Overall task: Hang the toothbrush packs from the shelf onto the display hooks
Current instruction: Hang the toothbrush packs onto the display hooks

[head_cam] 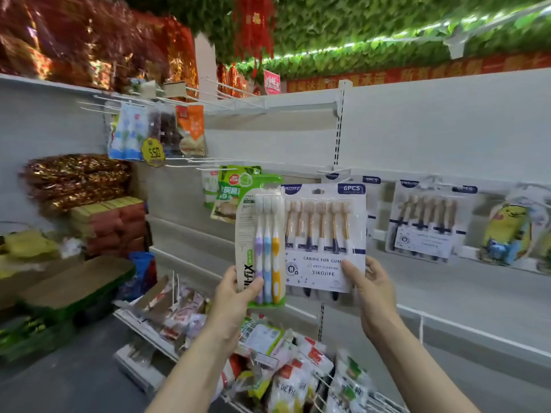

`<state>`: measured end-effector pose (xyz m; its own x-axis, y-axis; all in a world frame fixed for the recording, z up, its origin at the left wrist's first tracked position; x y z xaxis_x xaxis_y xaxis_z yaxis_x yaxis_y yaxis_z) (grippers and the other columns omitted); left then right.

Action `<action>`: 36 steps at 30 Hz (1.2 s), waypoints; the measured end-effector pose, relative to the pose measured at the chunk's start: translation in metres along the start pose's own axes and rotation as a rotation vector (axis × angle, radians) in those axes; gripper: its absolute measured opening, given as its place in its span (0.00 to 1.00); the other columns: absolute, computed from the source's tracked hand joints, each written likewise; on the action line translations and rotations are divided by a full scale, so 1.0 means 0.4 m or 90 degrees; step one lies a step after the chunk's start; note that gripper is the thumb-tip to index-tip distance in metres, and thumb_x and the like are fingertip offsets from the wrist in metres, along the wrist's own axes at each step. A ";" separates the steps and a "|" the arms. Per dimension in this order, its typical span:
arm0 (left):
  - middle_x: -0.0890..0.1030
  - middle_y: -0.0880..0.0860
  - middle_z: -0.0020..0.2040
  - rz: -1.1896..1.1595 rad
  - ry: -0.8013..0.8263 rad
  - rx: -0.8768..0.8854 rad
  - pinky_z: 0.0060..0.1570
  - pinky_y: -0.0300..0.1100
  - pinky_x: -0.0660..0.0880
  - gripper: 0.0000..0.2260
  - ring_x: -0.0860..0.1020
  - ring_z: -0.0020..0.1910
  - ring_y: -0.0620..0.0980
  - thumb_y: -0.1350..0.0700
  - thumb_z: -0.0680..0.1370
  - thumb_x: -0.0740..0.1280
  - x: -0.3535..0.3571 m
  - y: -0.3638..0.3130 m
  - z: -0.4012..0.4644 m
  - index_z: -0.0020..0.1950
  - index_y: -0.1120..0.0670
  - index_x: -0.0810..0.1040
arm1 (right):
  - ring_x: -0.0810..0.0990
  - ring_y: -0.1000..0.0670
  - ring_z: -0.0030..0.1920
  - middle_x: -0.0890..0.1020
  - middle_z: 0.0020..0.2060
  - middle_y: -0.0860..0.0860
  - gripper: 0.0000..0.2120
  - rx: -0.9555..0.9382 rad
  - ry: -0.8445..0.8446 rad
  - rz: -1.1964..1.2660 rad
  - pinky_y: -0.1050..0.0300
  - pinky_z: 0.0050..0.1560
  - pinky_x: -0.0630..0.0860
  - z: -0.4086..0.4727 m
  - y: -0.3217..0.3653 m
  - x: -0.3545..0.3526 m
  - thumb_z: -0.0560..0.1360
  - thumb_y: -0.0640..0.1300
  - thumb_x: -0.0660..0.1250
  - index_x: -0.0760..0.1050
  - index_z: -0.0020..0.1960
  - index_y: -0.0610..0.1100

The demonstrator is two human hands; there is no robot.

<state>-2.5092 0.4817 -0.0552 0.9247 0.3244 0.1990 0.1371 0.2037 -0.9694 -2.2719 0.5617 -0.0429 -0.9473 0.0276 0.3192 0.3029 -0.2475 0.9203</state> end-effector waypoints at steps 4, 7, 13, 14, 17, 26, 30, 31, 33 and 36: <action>0.85 0.54 0.53 -0.018 0.043 -0.012 0.62 0.58 0.75 0.12 0.82 0.56 0.57 0.63 0.78 0.68 0.025 0.037 0.076 0.59 0.52 0.78 | 0.86 0.52 0.45 0.87 0.48 0.49 0.11 -0.019 -0.039 -0.011 0.62 0.38 0.79 0.055 -0.023 -0.008 0.76 0.40 0.72 0.78 0.58 0.45; 0.85 0.55 0.52 -0.030 0.060 -0.022 0.55 0.53 0.77 0.12 0.82 0.56 0.58 0.63 0.78 0.68 0.057 0.054 0.123 0.60 0.53 0.77 | 0.86 0.53 0.47 0.87 0.48 0.50 0.13 -0.033 -0.049 -0.013 0.64 0.40 0.79 0.104 -0.024 -0.014 0.77 0.40 0.72 0.77 0.60 0.44; 0.85 0.54 0.54 -0.027 0.102 -0.017 0.65 0.58 0.72 0.14 0.82 0.58 0.56 0.62 0.77 0.69 0.107 0.075 0.211 0.61 0.52 0.77 | 0.86 0.54 0.45 0.88 0.46 0.53 0.09 -0.052 -0.043 -0.017 0.64 0.40 0.79 0.170 -0.044 -0.036 0.77 0.39 0.71 0.78 0.55 0.49; 0.85 0.54 0.54 -0.030 0.106 -0.015 0.64 0.58 0.72 0.14 0.81 0.58 0.56 0.62 0.77 0.69 0.116 0.079 0.221 0.62 0.52 0.77 | 0.86 0.54 0.45 0.88 0.45 0.53 0.09 -0.058 -0.037 -0.021 0.64 0.40 0.79 0.179 -0.047 -0.039 0.77 0.39 0.71 0.77 0.54 0.49; 0.85 0.55 0.54 -0.055 0.121 -0.002 0.61 0.54 0.75 0.16 0.82 0.58 0.56 0.62 0.76 0.69 0.141 0.088 0.239 0.63 0.52 0.76 | 0.87 0.48 0.49 0.88 0.48 0.49 0.10 -0.067 -0.017 -0.044 0.52 0.48 0.81 0.200 -0.066 -0.046 0.77 0.39 0.71 0.78 0.57 0.46; 0.85 0.56 0.55 -0.088 0.125 0.011 0.56 0.50 0.76 0.17 0.81 0.57 0.55 0.61 0.73 0.70 0.167 0.108 0.289 0.62 0.53 0.77 | 0.86 0.49 0.50 0.87 0.51 0.47 0.12 -0.056 -0.040 -0.028 0.54 0.51 0.81 0.312 -0.125 -0.052 0.77 0.39 0.72 0.77 0.60 0.43; 0.85 0.54 0.53 -0.084 0.120 0.009 0.53 0.47 0.77 0.15 0.83 0.52 0.50 0.65 0.77 0.67 0.184 0.118 0.307 0.62 0.53 0.77 | 0.86 0.52 0.47 0.86 0.51 0.47 0.10 -0.066 -0.061 -0.049 0.61 0.44 0.81 0.384 -0.137 -0.056 0.76 0.38 0.72 0.78 0.57 0.45; 0.85 0.54 0.54 -0.084 0.120 0.007 0.53 0.47 0.77 0.15 0.82 0.52 0.51 0.65 0.77 0.67 0.187 0.121 0.309 0.62 0.53 0.76 | 0.86 0.52 0.47 0.86 0.51 0.47 0.11 -0.064 -0.064 -0.052 0.62 0.44 0.81 0.401 -0.140 -0.060 0.76 0.38 0.72 0.77 0.57 0.44; 0.85 0.55 0.54 -0.085 0.120 0.003 0.52 0.47 0.77 0.14 0.82 0.54 0.52 0.65 0.77 0.67 0.192 0.130 0.315 0.62 0.53 0.77 | 0.85 0.51 0.49 0.85 0.52 0.46 0.11 -0.063 -0.054 -0.057 0.59 0.49 0.82 0.429 -0.143 -0.066 0.77 0.38 0.72 0.77 0.58 0.44; 0.84 0.57 0.56 -0.081 0.121 -0.003 0.56 0.52 0.77 0.14 0.82 0.56 0.55 0.65 0.77 0.67 0.196 0.143 0.321 0.62 0.53 0.77 | 0.84 0.46 0.55 0.84 0.56 0.45 0.15 -0.054 -0.051 -0.083 0.50 0.59 0.80 0.465 -0.145 -0.074 0.76 0.42 0.73 0.76 0.61 0.43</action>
<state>-2.4744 0.6375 -0.0766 0.9500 0.1165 0.2895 0.2583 0.2275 -0.9389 -2.2420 0.7555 -0.0636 -0.9656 0.1407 0.2189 0.1654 -0.3177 0.9337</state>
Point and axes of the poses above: each hand's wrist, its own z-axis towards the middle knuckle, its own x-axis out of the palm, y = z × x, the point moved 3 cm from there along z, towards the middle knuckle
